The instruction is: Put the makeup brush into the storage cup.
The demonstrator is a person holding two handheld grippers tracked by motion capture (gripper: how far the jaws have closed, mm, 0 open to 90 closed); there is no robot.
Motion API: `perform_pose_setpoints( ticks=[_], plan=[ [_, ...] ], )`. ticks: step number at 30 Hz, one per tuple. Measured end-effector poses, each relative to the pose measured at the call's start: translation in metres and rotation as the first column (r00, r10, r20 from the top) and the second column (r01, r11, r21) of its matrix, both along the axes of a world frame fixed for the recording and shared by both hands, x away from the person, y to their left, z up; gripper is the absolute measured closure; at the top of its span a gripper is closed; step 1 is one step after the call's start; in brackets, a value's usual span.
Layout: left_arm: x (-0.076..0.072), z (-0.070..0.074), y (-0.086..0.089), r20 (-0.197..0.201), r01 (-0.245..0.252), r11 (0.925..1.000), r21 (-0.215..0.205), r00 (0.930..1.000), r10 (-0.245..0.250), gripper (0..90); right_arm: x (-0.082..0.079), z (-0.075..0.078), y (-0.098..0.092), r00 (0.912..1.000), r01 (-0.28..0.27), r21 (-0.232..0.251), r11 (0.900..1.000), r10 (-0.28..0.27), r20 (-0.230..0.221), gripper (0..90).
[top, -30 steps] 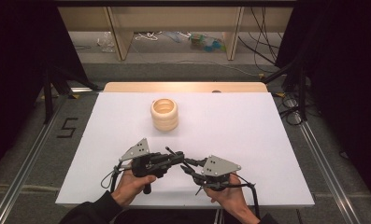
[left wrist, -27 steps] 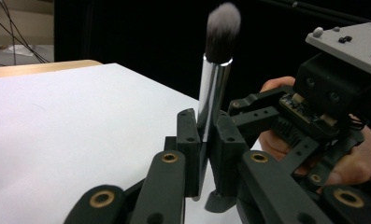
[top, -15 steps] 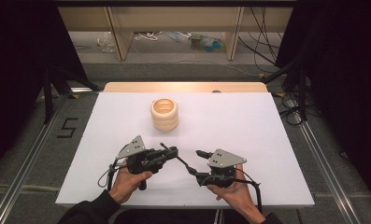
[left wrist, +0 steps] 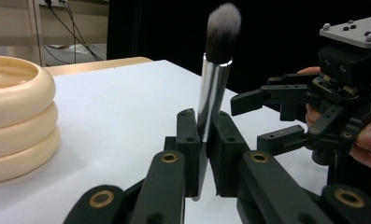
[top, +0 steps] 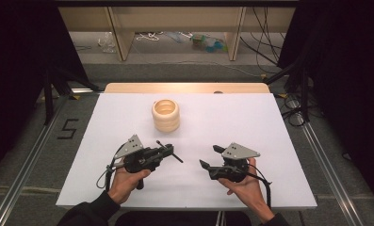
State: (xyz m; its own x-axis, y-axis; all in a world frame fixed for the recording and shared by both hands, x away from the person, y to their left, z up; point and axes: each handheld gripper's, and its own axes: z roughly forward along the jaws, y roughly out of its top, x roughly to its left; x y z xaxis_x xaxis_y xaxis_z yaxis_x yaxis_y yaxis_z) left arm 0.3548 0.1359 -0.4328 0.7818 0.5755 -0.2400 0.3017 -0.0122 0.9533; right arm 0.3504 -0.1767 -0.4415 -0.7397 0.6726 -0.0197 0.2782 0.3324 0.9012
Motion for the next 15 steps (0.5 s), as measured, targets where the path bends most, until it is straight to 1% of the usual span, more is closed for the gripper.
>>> perform_pose_setpoints(
  ticks=[1,2,4,5,6,7,8,9,10,11,12,13,15],
  plan=[
    [0.000,0.000,0.000,0.000,0.003,1.0000,-0.002,1.0000,-0.003,83.1,0.001,0.000,-0.001,0.9999,0.005,0.003,1.000,-0.005,0.009,29.0],
    [0.000,0.000,0.001,-0.002,0.000,1.0000,-0.004,1.0000,0.000,83.1,0.001,0.000,-0.004,0.9999,0.012,-0.008,1.000,-0.012,0.001,28.8],
    [0.001,0.000,0.001,-0.003,-0.010,0.9999,-0.002,0.9999,0.010,83.1,0.004,-0.001,-0.007,0.9999,0.015,0.003,1.000,-0.015,0.005,27.6],
    [0.001,0.000,0.002,-0.001,-0.009,1.0000,-0.003,1.0000,0.009,83.1,0.004,0.000,-0.009,0.9997,0.023,-0.006,1.000,-0.023,-0.008,27.0],
    [0.001,0.000,0.002,-0.016,-0.024,0.9997,-0.008,0.9996,0.024,83.1,0.005,-0.001,-0.011,0.9995,0.030,-0.005,1.000,-0.030,-0.008,26.5],
    [0.001,0.000,0.003,-0.005,-0.024,0.9997,0.004,0.9997,0.024,83.1,0.005,-0.001,-0.013,0.9994,0.031,-0.011,0.999,-0.031,-0.017,25.3],
    [0.002,0.000,0.003,-0.001,-0.026,0.9996,0.007,0.9997,0.026,83.1,0.006,-0.001,-0.015,0.9993,0.035,-0.017,0.999,-0.035,-0.011,25.2],
    [0.002,0.000,0.004,-0.015,-0.040,0.9992,0.006,0.9991,0.040,83.1,0.006,-0.001,-0.017,0.9991,0.041,-0.012,0.999,-0.042,-0.010,24.8],
    [0.003,0.000,0.005,-0.005,-0.037,0.9992,0.013,0.9993,0.037,83.1,0.006,-0.001,-0.020,0.9990,0.042,-0.006,0.999,-0.043,-0.016,24.2],
    [0.004,0.000,0.006,-0.010,-0.047,0.9988,0.012,0.9989,0.047,83.1,0.006,-0.001,-0.022,0.9986,0.043,-0.008,0.999,-0.044,-0.030,22.5],
    [0.005,0.000,0.008,-0.005,-0.051,0.9985,0.019,0.9987,0.051,83.1,0.007,-0.002,-0.024,0.9983,0.043,-0.015,0.999,-0.044,-0.038,21.3],
    [0.006,0.000,0.009,-0.008,-0.058,0.9981,0.021,0.9983,0.058,83.1,0.006,-0.003,-0.027,0.9978,0.051,-0.023,0.998,-0.052,-0.040,21.6],
    [0.007,0.001,0.011,-0.009,-0.072,0.9971,0.023,0.9973,0.072,83.1,0.006,-0.003,-0.032,0.9965,0.066,-0.022,0.998,-0.067,-0.051,21.8]
  ],
)
